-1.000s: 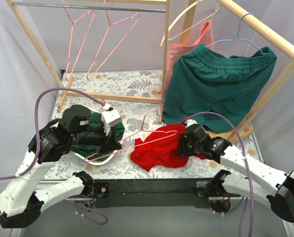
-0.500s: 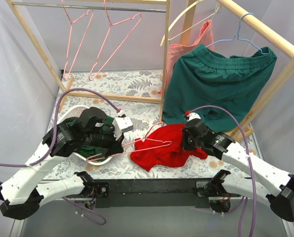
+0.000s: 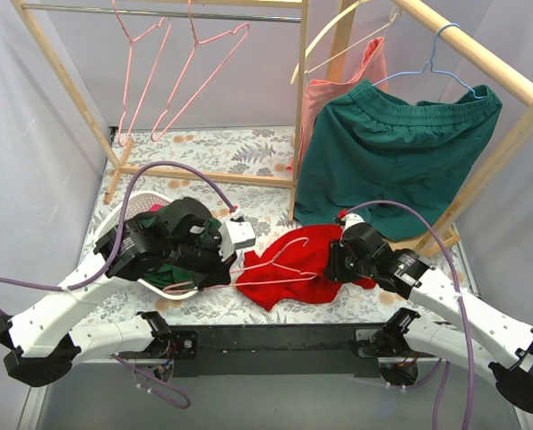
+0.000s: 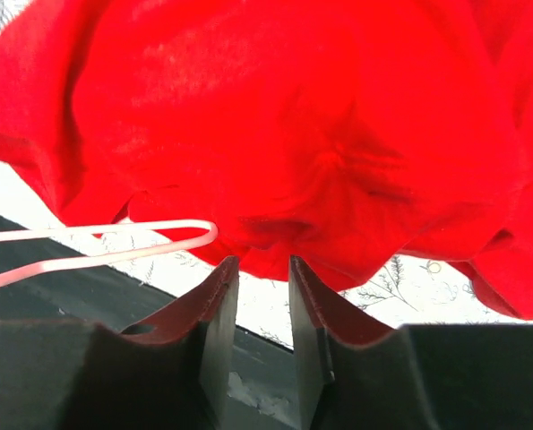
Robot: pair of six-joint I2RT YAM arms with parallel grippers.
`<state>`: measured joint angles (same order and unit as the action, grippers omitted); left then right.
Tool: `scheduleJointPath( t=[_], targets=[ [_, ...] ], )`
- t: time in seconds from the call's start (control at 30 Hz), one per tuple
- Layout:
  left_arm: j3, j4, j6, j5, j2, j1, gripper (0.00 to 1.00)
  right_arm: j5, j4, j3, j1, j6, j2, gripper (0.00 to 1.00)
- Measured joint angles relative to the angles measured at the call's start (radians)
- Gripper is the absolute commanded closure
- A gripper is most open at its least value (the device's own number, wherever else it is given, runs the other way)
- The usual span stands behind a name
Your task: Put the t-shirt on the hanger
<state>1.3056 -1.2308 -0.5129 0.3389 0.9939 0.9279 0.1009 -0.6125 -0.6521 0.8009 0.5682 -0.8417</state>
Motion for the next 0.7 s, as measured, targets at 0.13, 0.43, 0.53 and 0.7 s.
scheduleJointPath(
  t=[0.13,0.43,0.53,0.7],
  targets=[
    [-0.011,-0.001,0.001,0.000,0.003,0.016,1.00,-0.032,0.003,0.014,0.006,-0.008,-0.008,0.58],
    [-0.052,0.017,-0.006,-0.030,0.017,0.030,1.00,-0.056,0.045,0.023,0.014,-0.018,-0.046,0.53],
    [-0.066,0.064,-0.029,-0.036,0.026,0.030,1.00,-0.052,0.062,0.023,0.018,-0.016,-0.077,0.54],
    [-0.124,0.157,-0.064,-0.047,0.037,0.040,1.00,-0.024,0.067,0.023,0.019,-0.003,-0.124,0.74]
  ],
)
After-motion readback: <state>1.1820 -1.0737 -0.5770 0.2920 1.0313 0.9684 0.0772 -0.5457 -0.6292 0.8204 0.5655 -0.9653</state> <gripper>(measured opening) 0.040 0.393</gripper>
